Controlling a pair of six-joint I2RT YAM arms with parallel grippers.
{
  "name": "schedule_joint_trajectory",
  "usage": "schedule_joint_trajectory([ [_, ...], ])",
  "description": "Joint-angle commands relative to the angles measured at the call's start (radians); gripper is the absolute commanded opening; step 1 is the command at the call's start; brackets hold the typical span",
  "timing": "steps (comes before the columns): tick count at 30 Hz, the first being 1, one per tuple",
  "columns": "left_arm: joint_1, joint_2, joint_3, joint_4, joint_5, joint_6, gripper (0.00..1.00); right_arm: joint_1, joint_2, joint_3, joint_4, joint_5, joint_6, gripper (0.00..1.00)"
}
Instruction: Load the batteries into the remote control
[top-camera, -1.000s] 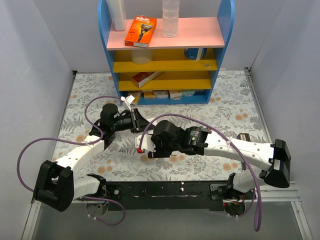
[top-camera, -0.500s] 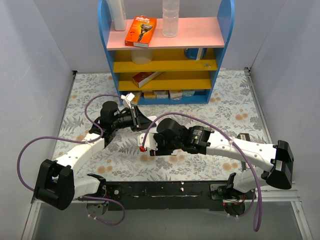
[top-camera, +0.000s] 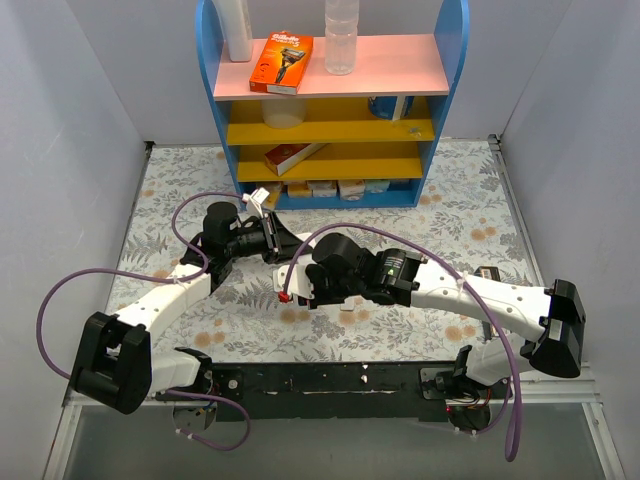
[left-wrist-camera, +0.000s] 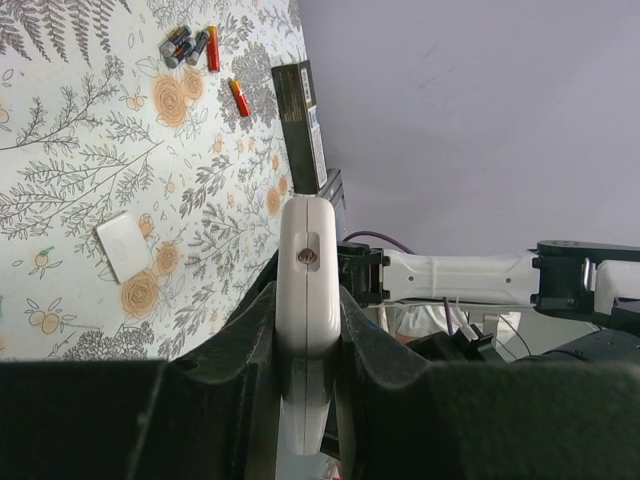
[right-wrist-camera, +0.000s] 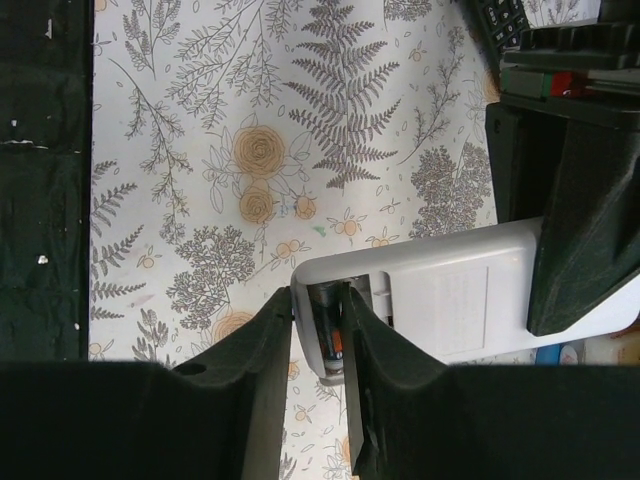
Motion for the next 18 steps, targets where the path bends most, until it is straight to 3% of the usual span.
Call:
schedule_joint_trajectory([
  [1, 0.005, -0.011, 0.05, 0.069, 0.001, -0.059, 0.0, 0.009, 0.022, 0.037, 0.001, -0.088, -0.012, 0.29],
  [5, 0.005, -0.007, 0.056, 0.069, 0.003, -0.065, 0.0, 0.009, 0.03, 0.037, -0.024, -0.103, -0.018, 0.19],
  [9, 0.009, -0.002, 0.061, 0.086, 0.001, -0.065, 0.0, 0.009, 0.034, 0.037, -0.051, -0.111, -0.016, 0.19],
  [12, 0.007, -0.011, 0.046, 0.12, 0.003, -0.029, 0.0, 0.009, 0.024, 0.042, -0.044, -0.104, 0.01, 0.26],
  [15, 0.007, -0.037, 0.001, 0.16, -0.007, 0.013, 0.0, 0.009, 0.004, 0.054, -0.004, -0.084, 0.048, 0.44],
  [16, 0.007, -0.045, -0.031, 0.171, -0.014, 0.034, 0.0, 0.007, -0.002, 0.061, 0.016, -0.074, 0.057, 0.54],
  [18, 0.007, -0.085, -0.068, 0.178, -0.065, 0.072, 0.0, 0.001, -0.016, 0.072, 0.03, -0.065, 0.094, 0.59],
])
